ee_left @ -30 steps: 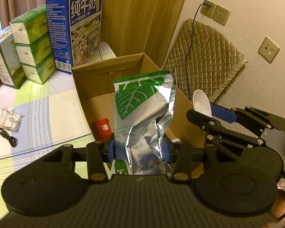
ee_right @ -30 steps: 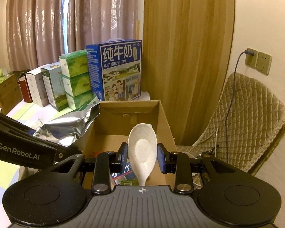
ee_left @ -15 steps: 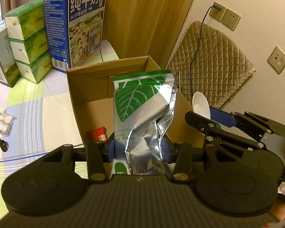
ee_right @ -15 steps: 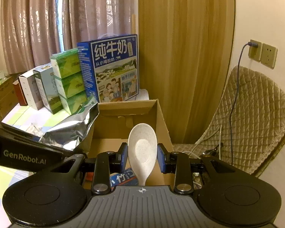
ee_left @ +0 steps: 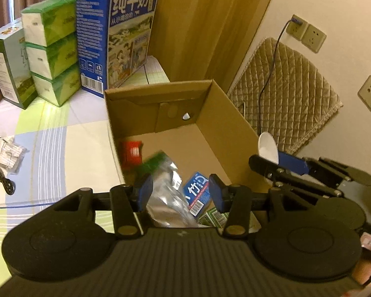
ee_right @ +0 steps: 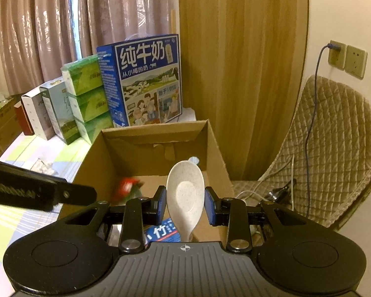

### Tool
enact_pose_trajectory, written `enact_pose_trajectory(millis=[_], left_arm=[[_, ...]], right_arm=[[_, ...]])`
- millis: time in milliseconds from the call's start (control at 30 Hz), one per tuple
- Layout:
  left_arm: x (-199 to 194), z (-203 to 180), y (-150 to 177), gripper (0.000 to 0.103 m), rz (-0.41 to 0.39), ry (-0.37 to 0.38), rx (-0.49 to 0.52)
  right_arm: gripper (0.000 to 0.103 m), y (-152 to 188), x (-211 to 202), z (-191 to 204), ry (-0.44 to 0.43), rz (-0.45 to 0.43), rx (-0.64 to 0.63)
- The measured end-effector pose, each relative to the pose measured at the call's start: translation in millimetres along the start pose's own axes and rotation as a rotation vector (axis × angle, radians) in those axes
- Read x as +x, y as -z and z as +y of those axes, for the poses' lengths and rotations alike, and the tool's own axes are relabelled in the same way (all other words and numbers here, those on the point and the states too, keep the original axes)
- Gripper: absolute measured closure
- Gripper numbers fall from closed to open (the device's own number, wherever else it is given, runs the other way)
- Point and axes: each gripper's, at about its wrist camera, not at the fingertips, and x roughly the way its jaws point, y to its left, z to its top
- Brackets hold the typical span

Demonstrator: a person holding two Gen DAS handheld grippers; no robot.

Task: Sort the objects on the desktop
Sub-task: 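Open the left tool to drop the foil packet while the right tool releases the spoon, then move both open tools back over the clear plastic holder and black cable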

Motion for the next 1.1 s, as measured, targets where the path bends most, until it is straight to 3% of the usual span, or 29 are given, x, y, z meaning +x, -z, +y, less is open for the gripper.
enact_pose_trajectory(millis=[233, 300, 367, 600, 733, 800, 1100], left_arm=[[-13.9, 11.1, 1.5, 0.056, -0.026, -0.006, -0.013], [-17.3, 13.1, 3.0, 0.051, -0.028, -0.008, -0.015], [-21.2, 15.7, 5.6, 0.045, -0.032, -0.012, -0.013], [-35.0, 28.9, 21.0, 0.035, -0.037, -0.031, -0.026], [-45.3, 38.0, 35.1, 0.034, -0.03, -0.048, -0.038], [-51.5, 42.1, 41.4, 0.026, -0.031, -0.055, -0.04], [-83.2, 53.9, 70.3, 0.014, -0.037, -0.095, -0.031]], right_arm=[[0.073, -1.2, 2.5, 3.4, -0.006, -0.006, 0.012], [0.066, -2.3, 1.9, 3.3, -0.013, -0.011, 0.013], [0.052, -2.4, -1.8, 4.3, -0.006, -0.026, 0.005], [0.047, 1.4, -18.6, 7.8, -0.009, -0.03, 0.03], [0.04, 5.8, -33.0, 16.0, -0.01, -0.03, 0.036], [0.037, 8.9, -41.5, 21.2, -0.01, -0.034, 0.042], [0.016, 26.9, -74.1, 51.8, -0.027, -0.021, 0.052]])
